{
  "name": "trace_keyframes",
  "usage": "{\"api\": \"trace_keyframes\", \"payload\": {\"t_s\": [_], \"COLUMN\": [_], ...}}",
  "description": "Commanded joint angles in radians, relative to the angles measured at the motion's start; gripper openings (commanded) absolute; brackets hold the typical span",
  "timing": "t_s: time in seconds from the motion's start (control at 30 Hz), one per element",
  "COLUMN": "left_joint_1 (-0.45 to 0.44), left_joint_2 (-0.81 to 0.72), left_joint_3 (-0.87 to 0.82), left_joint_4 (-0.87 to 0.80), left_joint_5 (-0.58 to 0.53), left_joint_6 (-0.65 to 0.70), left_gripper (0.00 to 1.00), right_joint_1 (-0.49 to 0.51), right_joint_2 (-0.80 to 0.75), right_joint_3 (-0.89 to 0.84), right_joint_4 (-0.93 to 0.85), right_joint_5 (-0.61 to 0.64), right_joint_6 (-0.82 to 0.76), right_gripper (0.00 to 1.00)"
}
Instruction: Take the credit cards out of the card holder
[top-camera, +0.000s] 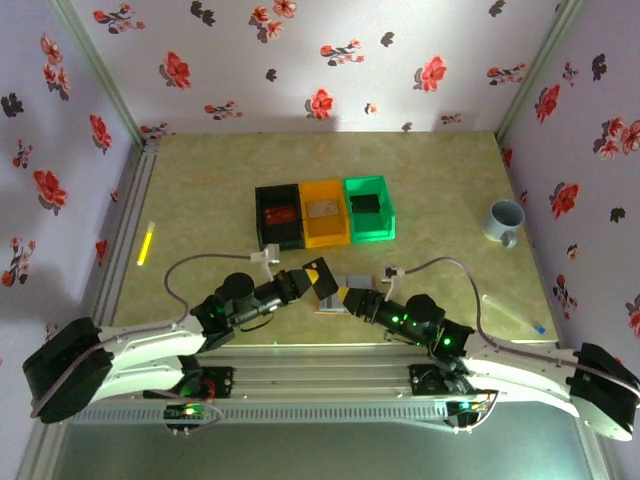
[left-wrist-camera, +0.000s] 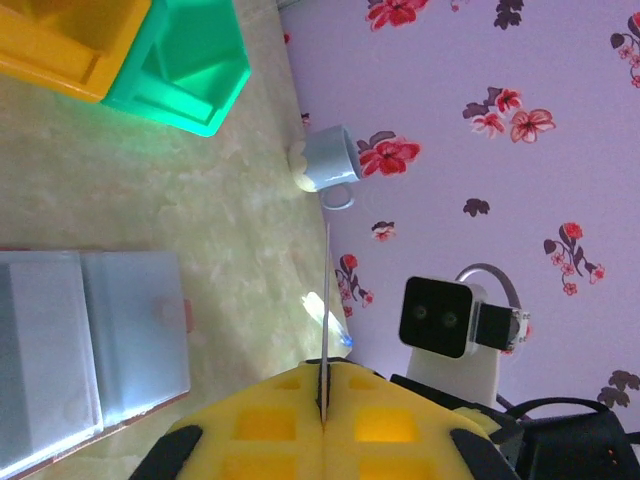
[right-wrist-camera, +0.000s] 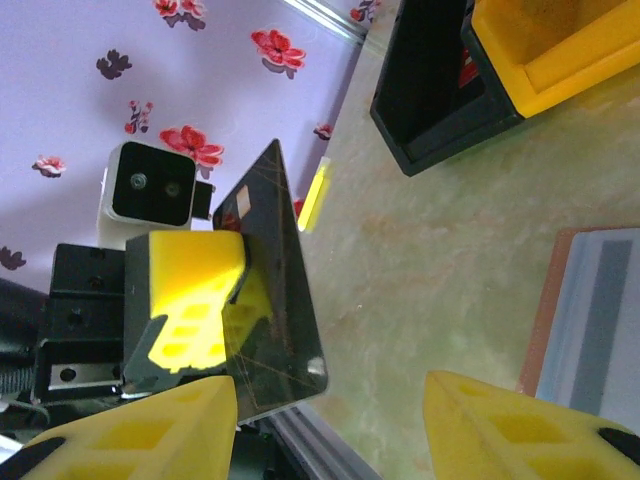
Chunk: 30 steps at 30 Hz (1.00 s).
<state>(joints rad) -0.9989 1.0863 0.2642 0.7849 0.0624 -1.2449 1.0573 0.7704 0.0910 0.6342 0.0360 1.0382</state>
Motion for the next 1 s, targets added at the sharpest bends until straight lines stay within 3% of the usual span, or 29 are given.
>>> {"api": "trace_keyframes", "payload": {"t_s": [0.0, 0.37, 0.97], "left_joint_1": [-0.025, -0.051, -0.061], "left_joint_2": [0.041, 0.073, 0.068], "left_joint_3": [-0.011, -0.013, -0.022], "left_joint_4": [0.142, 0.218, 0.237], "left_joint_5": [-0.05, -0.076, -0.091], "left_joint_6": [-0.03, -0.044, -0.048], "left_gripper": [0.0, 0.0, 0.0], "right_joint_1": [0.031, 0.091, 0.108], "right_joint_2": [0.062, 0.28, 0.235], "right_joint_3": [0.04, 0.095, 0.081], "right_joint_4": [0.138, 0.319, 0.322], "right_joint_5": [0.072, 0.069, 0.155], "right_joint_6": [0.017, -0.01, -0.064], "right_gripper": [0.5, 0.38, 0.15]}}
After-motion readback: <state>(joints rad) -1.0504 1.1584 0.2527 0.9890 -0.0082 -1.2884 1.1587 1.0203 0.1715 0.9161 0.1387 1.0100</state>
